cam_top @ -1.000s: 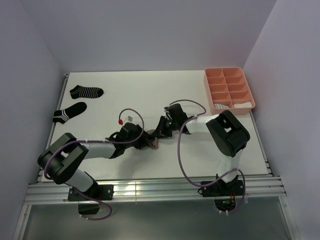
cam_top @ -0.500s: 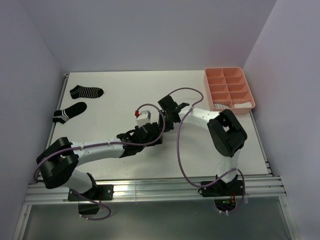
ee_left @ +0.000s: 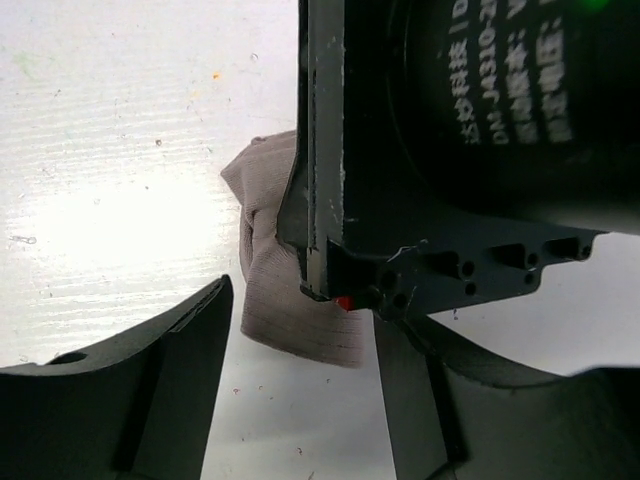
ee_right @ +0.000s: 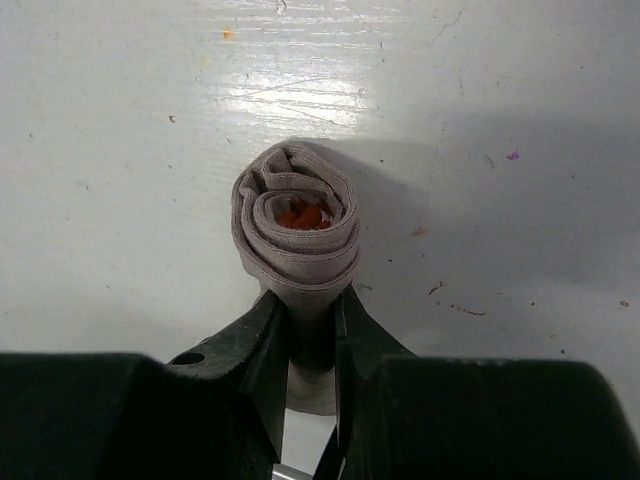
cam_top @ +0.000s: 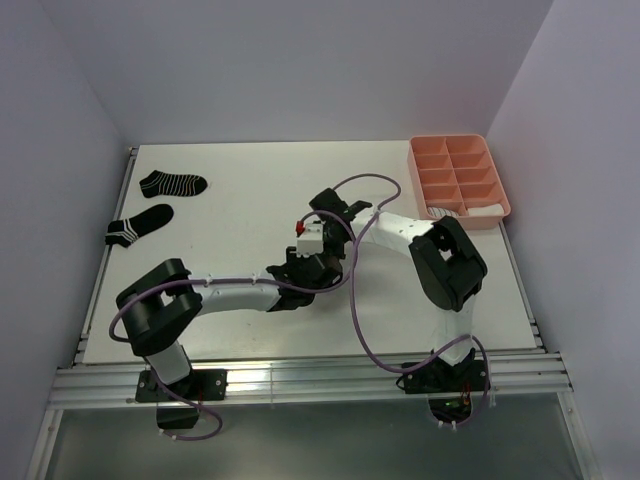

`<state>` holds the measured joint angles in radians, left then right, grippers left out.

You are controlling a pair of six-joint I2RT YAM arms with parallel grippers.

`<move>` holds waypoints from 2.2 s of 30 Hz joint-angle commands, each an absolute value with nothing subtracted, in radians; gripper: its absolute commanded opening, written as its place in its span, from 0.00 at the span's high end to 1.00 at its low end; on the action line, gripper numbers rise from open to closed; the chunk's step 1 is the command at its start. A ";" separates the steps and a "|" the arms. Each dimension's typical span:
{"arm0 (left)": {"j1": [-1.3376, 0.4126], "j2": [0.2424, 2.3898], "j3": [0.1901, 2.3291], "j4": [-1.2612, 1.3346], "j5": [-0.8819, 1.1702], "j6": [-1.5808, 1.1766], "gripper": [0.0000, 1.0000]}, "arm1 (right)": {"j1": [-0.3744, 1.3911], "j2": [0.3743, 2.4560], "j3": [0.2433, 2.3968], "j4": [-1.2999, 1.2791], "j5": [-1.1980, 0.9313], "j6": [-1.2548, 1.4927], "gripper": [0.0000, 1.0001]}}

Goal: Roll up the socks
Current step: Roll the sock at the center of the board, then pick up the sock at the center of the board.

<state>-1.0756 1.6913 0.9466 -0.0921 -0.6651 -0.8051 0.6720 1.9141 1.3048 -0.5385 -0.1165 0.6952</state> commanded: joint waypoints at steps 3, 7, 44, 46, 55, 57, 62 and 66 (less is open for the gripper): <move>-1.095 1.729 0.954 -0.072 -0.709 -0.804 0.40 | 0.689 1.956 1.312 -0.620 -0.129 0.709 1.00; -1.111 1.752 0.953 -0.081 -0.698 -0.818 0.58 | 0.689 1.959 1.307 -0.607 -0.155 0.721 0.99; -0.996 1.554 0.566 -0.009 -0.430 -1.101 0.62 | 0.640 1.812 0.862 0.086 -0.454 0.779 0.27; -0.994 1.557 0.569 0.017 -0.425 -1.100 0.63 | 0.650 1.825 0.861 0.100 -0.460 0.776 0.28; -0.986 1.577 0.577 0.025 -0.410 -1.092 0.63 | 0.690 1.894 0.934 -0.020 -0.408 0.701 0.30; -0.982 1.578 0.575 0.032 -0.407 -1.089 0.63 | 0.699 1.908 0.946 -0.052 -0.399 0.672 0.28; -0.965 1.583 0.569 0.037 -0.393 -1.092 0.63 | 0.716 1.913 0.954 -0.075 -0.410 0.618 0.26; -0.956 1.575 0.569 0.028 -0.397 -1.085 0.63 | 0.724 1.899 0.966 -0.144 -0.350 0.566 0.24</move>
